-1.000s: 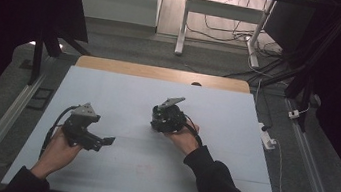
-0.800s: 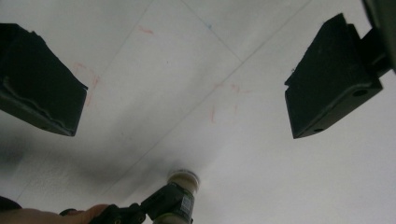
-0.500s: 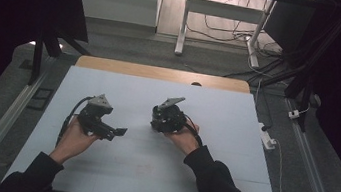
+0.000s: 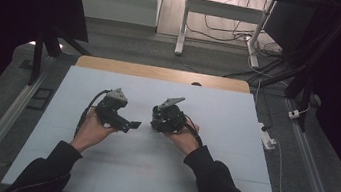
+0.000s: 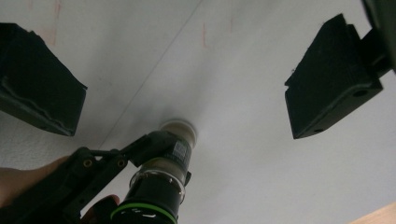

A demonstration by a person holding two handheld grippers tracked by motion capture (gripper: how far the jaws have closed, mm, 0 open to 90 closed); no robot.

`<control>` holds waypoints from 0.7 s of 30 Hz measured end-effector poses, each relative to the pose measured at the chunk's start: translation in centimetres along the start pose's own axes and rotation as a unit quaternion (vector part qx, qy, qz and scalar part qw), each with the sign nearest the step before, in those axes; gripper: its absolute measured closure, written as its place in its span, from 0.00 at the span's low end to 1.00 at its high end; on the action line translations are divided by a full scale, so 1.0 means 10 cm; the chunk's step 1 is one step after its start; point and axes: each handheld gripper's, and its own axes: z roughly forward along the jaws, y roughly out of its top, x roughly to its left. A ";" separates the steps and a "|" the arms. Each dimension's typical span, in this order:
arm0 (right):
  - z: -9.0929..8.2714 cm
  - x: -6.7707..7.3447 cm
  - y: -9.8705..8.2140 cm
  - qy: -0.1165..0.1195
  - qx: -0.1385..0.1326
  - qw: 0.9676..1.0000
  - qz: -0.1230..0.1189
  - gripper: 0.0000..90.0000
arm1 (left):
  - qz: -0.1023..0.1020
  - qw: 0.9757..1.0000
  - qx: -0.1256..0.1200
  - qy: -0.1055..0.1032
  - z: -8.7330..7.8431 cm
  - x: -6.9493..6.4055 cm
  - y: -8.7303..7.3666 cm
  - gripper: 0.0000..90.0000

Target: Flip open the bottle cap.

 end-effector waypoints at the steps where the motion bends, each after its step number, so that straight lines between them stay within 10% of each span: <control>1: 0.00 0.00 0.00 0.000 0.000 1.000 0.000 0.58 | 0.001 1.000 0.000 -0.002 0.03 0.00 0.02 0.00; 10: 0.00 0.00 0.00 0.000 0.000 1.000 -0.001 0.58 | 0.020 1.000 0.006 -0.003 0.24 0.00 0.12 0.08; 21: 0.00 0.00 0.00 -0.001 -0.001 1.000 0.001 0.58 | 0.050 0.998 0.011 -0.035 0.29 -0.10 0.19 0.88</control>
